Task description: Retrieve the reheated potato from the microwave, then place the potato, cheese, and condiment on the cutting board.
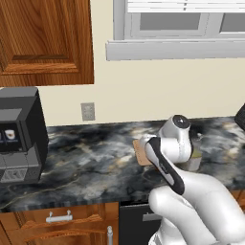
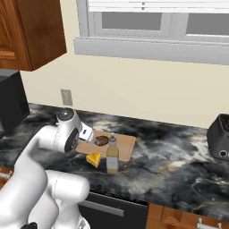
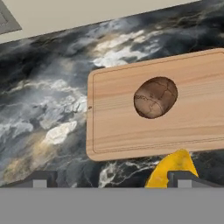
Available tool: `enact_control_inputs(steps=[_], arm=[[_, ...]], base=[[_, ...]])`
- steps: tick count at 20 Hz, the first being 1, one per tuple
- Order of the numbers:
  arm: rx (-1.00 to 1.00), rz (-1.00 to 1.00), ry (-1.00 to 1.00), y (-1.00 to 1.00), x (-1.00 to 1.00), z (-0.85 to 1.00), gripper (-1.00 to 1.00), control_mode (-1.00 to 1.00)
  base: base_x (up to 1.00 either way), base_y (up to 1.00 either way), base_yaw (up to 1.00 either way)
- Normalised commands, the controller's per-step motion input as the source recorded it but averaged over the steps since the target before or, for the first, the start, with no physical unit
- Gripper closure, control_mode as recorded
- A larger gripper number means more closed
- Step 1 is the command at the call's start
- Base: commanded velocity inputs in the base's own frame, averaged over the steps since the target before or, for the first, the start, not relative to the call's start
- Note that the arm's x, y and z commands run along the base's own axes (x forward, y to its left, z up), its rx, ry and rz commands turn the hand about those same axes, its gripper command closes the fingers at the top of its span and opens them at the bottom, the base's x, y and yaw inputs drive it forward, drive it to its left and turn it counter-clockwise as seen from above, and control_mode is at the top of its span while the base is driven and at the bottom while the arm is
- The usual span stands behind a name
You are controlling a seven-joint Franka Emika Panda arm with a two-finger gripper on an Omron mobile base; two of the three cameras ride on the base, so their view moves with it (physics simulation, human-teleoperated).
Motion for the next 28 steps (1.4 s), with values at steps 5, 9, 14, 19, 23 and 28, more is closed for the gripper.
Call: enact_control_inputs(steps=[5,9,14,19,23,28], arm=[[-0.03,-0.05,0.02,0.02,-0.03,-0.30,-1.00,-1.00],[0.00,-0.13,0.03,-0.01,-0.34,-0.30,-1.00,-1.00],[0.00,-0.12,0.02,-0.15,-0.33,-0.20,-1.00,-1.00],[0.00,-0.10,0.01,-0.29,-0.25,-0.12,-1.00,-1.00],[0.00,-0.04,0.02,-0.15,-0.03,-0.32,-1.00,-1.00],[0.00,0.00,0.02,-0.08,0.00,-0.42,-1.00,-1.00]], base=[[0.00,0.00,0.00],[0.00,0.00,0.00],[0.00,0.00,0.00],[0.00,0.00,0.00],[0.00,0.00,0.00],[0.00,0.00,0.00]])
